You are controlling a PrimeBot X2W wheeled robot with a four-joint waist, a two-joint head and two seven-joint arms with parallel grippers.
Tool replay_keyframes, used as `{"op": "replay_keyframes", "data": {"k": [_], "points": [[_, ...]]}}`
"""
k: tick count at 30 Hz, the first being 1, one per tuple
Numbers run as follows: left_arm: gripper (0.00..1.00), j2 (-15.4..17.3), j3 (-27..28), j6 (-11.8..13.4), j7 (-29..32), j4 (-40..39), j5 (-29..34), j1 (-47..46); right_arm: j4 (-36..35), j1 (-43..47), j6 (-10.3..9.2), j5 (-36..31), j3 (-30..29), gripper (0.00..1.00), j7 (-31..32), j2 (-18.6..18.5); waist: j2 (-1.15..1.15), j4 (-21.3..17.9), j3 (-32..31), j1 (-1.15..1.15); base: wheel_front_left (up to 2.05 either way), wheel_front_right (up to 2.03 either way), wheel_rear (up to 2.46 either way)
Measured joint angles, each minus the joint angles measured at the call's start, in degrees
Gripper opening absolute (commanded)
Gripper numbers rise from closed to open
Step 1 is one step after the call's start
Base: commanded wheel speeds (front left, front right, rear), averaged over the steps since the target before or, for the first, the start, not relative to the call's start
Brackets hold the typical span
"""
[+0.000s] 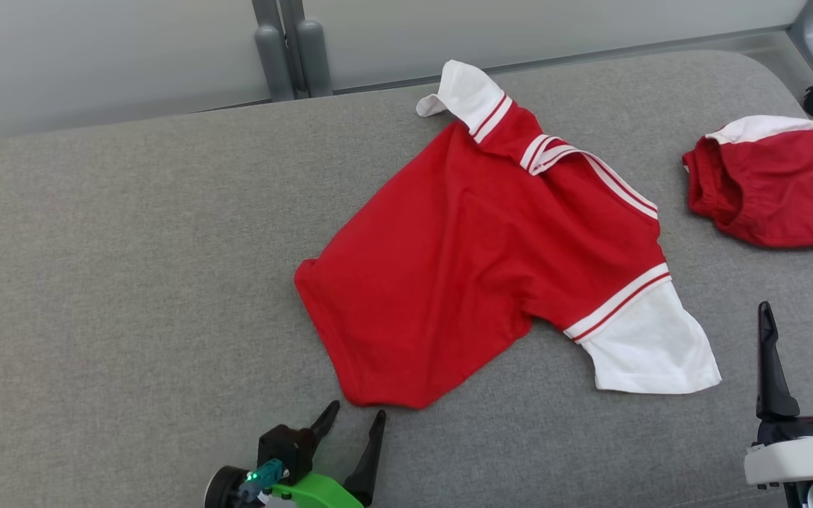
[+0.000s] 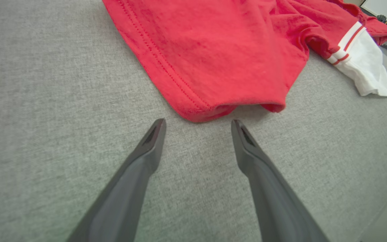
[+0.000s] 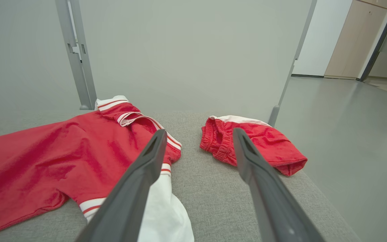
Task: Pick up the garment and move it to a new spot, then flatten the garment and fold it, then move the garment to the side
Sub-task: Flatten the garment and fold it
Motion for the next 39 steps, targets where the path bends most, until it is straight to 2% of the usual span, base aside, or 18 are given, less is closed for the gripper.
{"op": "replay_keyframes", "data": {"k": [5, 10, 15, 21, 22, 23, 24, 25, 27, 35, 39], "points": [[1.00, -0.01, -1.03, -0.11, -0.03, 1.08, -1.77, -2.55, 0.02, -0.34, 0.00, 0.03, -0.15, 1.00, -0.01, -0.11, 0.00, -1.66, 1.05, 0.00, 0.00, 0.00, 0.00], [1.00, 0.00, 0.15, 0.14, 0.00, -2.30, -2.37, -2.78, 0.14, -0.36, 0.00, 0.09, -0.51, 1.00, -0.01, -0.07, 0.00, -2.81, 1.56, 0.00, 0.00, 0.00, 0.00], [1.00, -0.01, -0.40, -0.56, 0.00, -5.17, -1.60, -2.38, 0.43, -0.35, 0.00, 0.54, -0.97, 1.00, 0.00, 0.26, 0.00, -2.78, 1.28, 0.00, 0.00, 0.00, 0.00], [1.00, 0.00, -2.26, -1.60, 0.00, -4.20, -0.43, -2.72, 0.86, -0.82, 0.00, 1.13, -0.98, 1.00, 0.00, 0.67, 0.00, -2.59, 1.15, 0.00, 0.00, 0.00, 0.00], [0.94, -0.01, -2.47, -1.71, 0.00, -4.09, -0.43, -2.85, 0.88, -0.95, 0.00, 1.16, -0.97, 1.00, 0.00, 0.68, 0.00, -2.59, 1.18, 0.00, 0.00, 0.00, 0.00], [0.78, -0.01, -2.77, -1.78, 0.01, -3.86, -0.46, -3.07, 0.92, -1.09, 0.00, 1.27, -1.01, 1.00, 0.00, 0.70, 0.00, -2.57, 1.20, 0.00, 0.00, 0.00, 0.00], [0.56, 0.00, -3.09, -1.98, 0.00, -3.56, -0.55, -3.35, 0.98, -1.12, 0.00, 1.40, -1.10, 1.00, -0.01, 0.70, 0.00, -2.55, 1.17, 0.00, 0.00, 0.00, 0.00], [0.40, 0.00, -3.32, -2.12, 0.00, -3.34, -0.68, -3.58, 1.05, -1.12, 0.00, 1.57, -1.29, 1.00, 0.00, 0.74, 0.00, -2.52, 1.15, 0.00, 0.00, 0.00, 0.00], [0.00, -0.02, -3.50, -2.21, 0.00, -3.09, -1.49, -3.80, 1.10, -1.12, 0.00, 1.62, -1.67, 1.00, -0.01, 0.77, 0.00, -2.43, 1.11, 0.00, 0.00, 0.00, 0.00], [0.00, 0.29, -3.49, -2.46, 0.00, -2.15, -0.30, -3.89, 1.33, -0.42, 0.00, 1.74, -2.41, 1.00, -0.01, 1.63, 0.00, -1.22, 0.69, 0.00, 0.00, 0.00, 0.00], [0.00, 3.24, -7.55, -2.53, 0.29, -3.27, -2.37, -2.48, 1.42, 0.32, 0.00, 1.90, -2.99, 1.00, -0.01, 1.90, 0.00, -0.12, 0.21, 0.00, 0.00, 0.00, 0.00]]}}
